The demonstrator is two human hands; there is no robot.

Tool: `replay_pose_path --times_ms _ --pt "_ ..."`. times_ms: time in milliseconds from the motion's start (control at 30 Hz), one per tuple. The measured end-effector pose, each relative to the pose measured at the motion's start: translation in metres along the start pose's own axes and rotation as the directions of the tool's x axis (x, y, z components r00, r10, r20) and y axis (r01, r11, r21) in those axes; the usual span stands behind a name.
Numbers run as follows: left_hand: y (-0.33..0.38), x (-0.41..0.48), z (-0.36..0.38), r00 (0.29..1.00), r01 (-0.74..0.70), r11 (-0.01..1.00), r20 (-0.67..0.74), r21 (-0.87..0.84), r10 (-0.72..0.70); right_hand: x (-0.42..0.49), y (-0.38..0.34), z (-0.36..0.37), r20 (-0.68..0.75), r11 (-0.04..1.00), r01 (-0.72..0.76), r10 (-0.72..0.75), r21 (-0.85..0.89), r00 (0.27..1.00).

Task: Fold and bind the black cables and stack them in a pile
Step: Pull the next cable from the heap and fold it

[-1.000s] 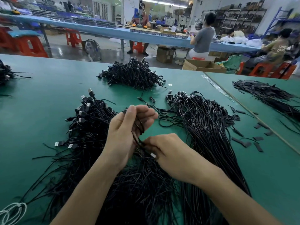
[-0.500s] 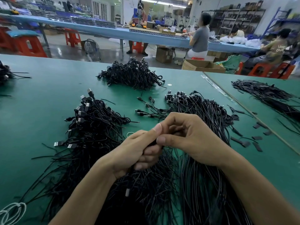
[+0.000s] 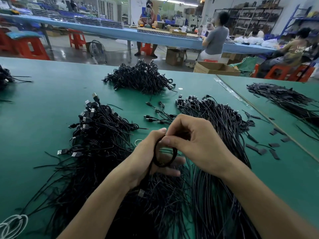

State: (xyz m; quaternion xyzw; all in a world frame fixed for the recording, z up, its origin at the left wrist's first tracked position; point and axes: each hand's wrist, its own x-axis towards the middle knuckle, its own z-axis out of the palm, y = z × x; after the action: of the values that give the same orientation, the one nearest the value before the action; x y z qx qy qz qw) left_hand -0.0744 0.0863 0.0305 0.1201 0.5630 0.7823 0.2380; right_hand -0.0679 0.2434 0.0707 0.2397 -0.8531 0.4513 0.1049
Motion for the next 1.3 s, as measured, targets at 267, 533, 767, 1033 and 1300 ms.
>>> replay_pose_path --times_ms 267,533,767,1033,1300 --pt "-0.008 0.003 -0.014 0.987 0.027 0.984 -0.160 0.177 0.002 0.004 0.025 0.005 -0.091 0.973 -0.231 0.230 -0.009 0.969" --pt "-0.002 0.005 -0.020 0.917 -0.133 0.987 -0.367 0.086 0.156 -0.027 0.068 0.035 0.123 0.616 -0.430 0.653 -0.660 0.747" --pt "0.001 0.005 -0.019 0.897 -0.156 0.987 -0.412 0.043 0.160 -0.026 0.068 0.045 0.137 0.559 -0.426 0.704 -0.711 0.697" --pt "0.001 0.004 -0.019 0.932 -0.098 0.995 -0.348 0.015 0.097 -0.018 0.050 0.026 0.180 0.615 -0.482 0.713 -0.624 0.677" --pt "0.001 0.001 -0.018 0.948 -0.157 0.977 -0.257 0.142 0.189 -0.014 0.027 0.000 0.116 0.827 -0.442 0.505 -0.346 0.855"
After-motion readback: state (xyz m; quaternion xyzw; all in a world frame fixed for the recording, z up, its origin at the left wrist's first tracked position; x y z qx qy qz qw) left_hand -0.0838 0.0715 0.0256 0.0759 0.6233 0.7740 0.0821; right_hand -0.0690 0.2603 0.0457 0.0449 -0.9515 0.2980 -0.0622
